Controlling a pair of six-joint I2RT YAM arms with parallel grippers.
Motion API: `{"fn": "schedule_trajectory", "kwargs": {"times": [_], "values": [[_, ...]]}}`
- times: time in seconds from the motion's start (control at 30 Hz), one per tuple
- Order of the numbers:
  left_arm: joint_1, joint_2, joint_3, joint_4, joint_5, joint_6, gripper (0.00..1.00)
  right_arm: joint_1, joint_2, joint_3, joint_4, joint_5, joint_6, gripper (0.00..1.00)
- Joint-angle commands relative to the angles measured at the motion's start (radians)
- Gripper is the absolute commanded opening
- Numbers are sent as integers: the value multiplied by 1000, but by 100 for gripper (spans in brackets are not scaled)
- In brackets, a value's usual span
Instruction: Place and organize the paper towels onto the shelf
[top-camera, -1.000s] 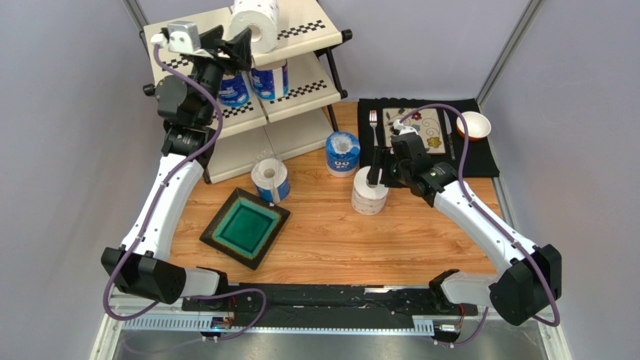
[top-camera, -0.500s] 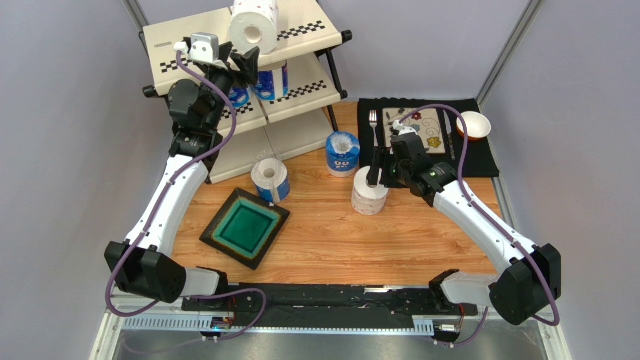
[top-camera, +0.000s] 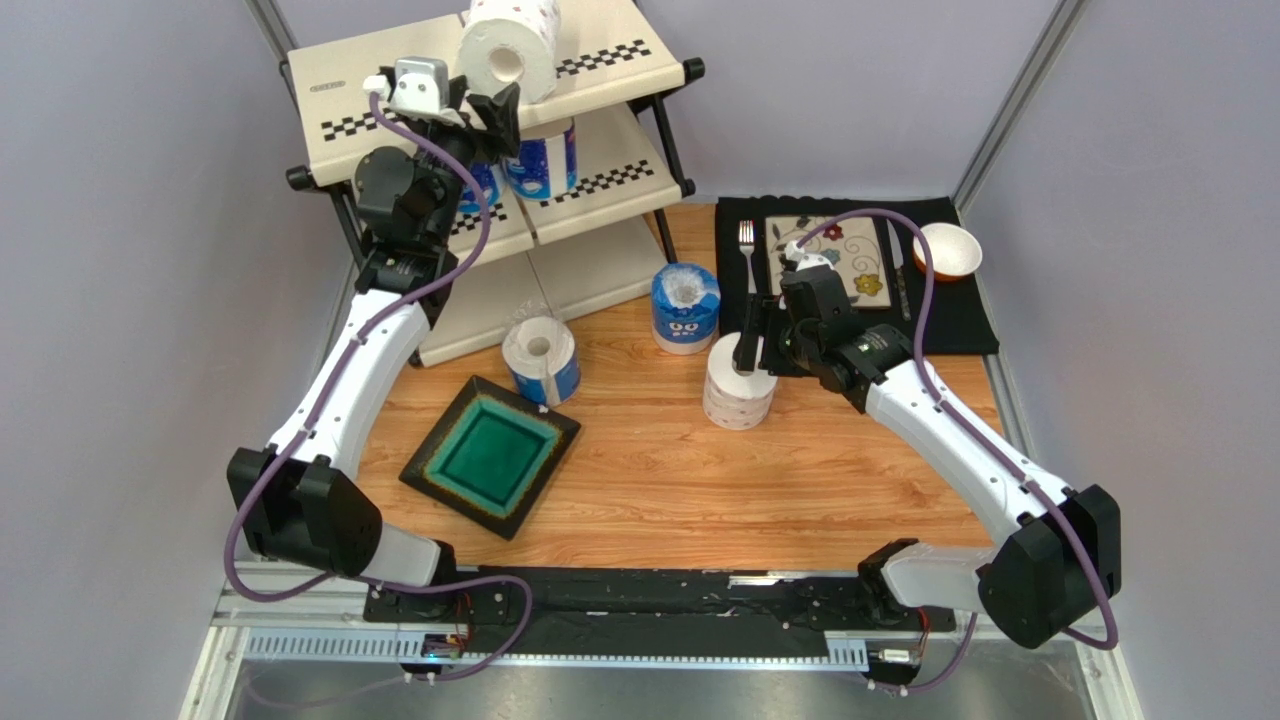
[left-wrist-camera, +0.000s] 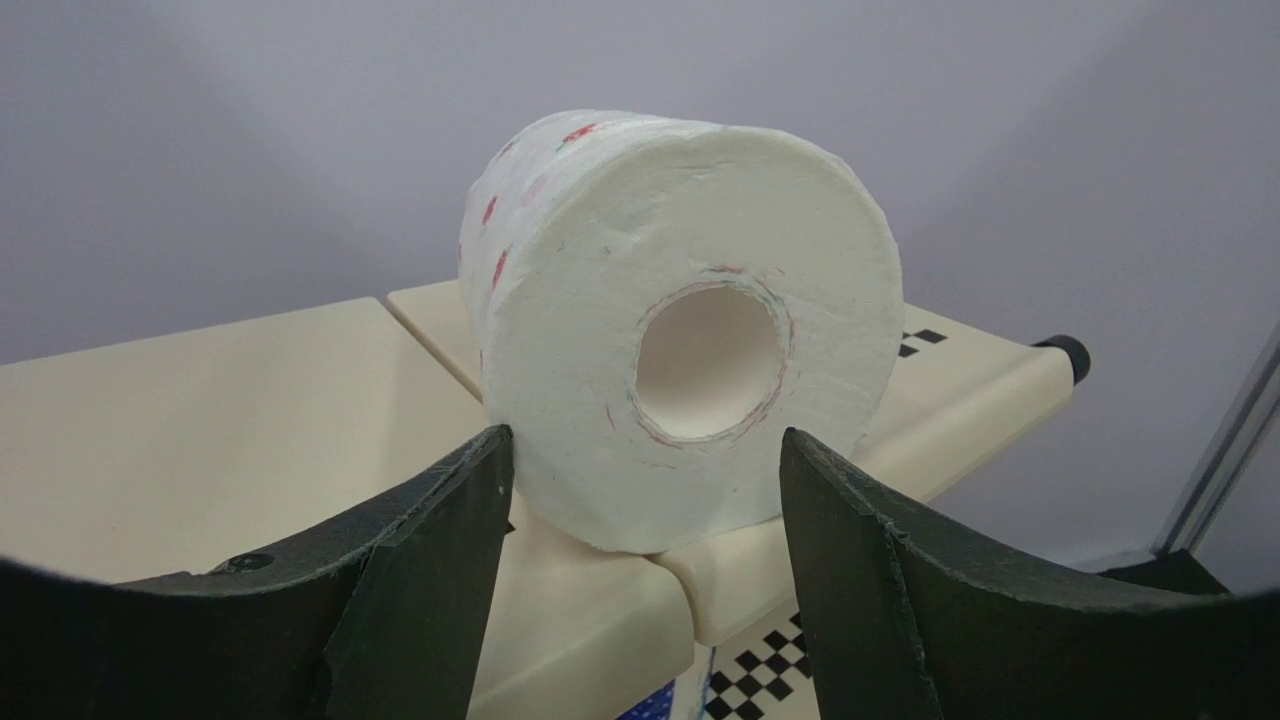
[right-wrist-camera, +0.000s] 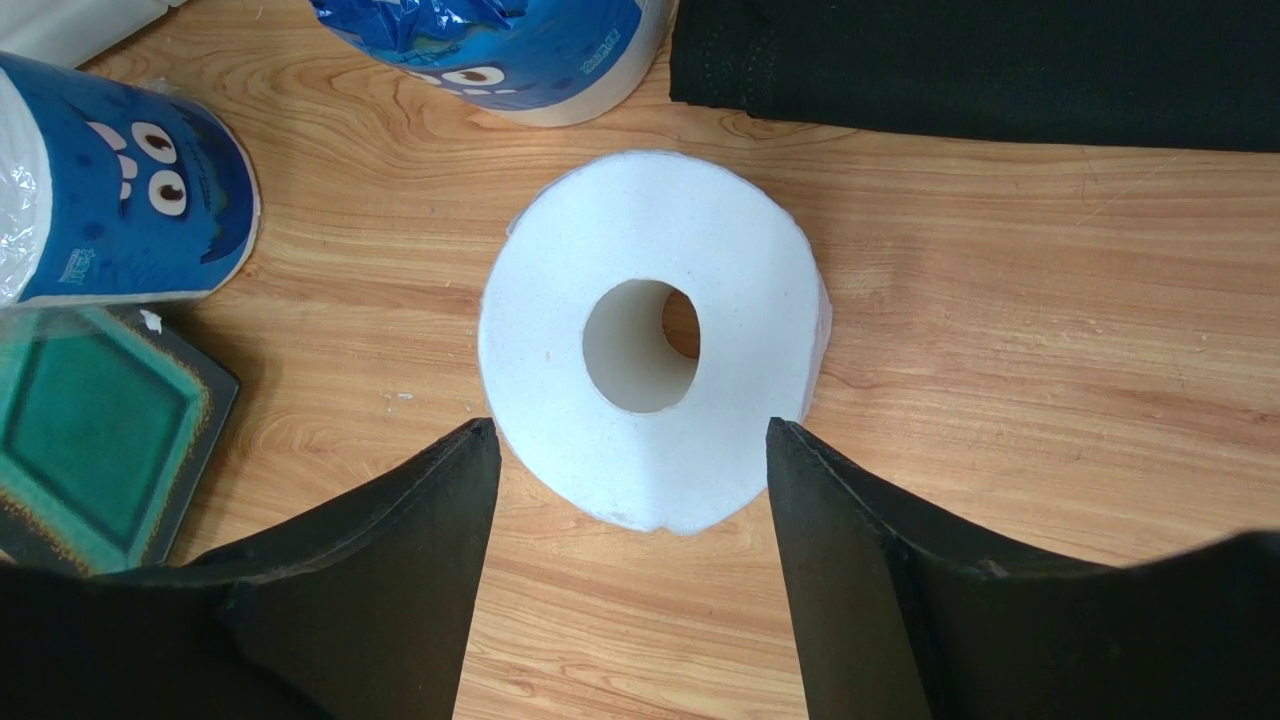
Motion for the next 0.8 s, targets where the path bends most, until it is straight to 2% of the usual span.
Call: {"fn": "schedule_trajectory", "kwargs": {"times": [0.0, 0.47, 0.77], "values": [[4, 30, 72, 55, -20, 28, 74, -3, 10, 7, 38, -6, -12, 69], [4, 73, 89, 131, -38, -5, 74, -3, 27, 5, 43, -12, -10, 69], [4, 162, 198, 106, -38, 14, 73, -5, 28, 2, 43, -9, -13, 69]]}}
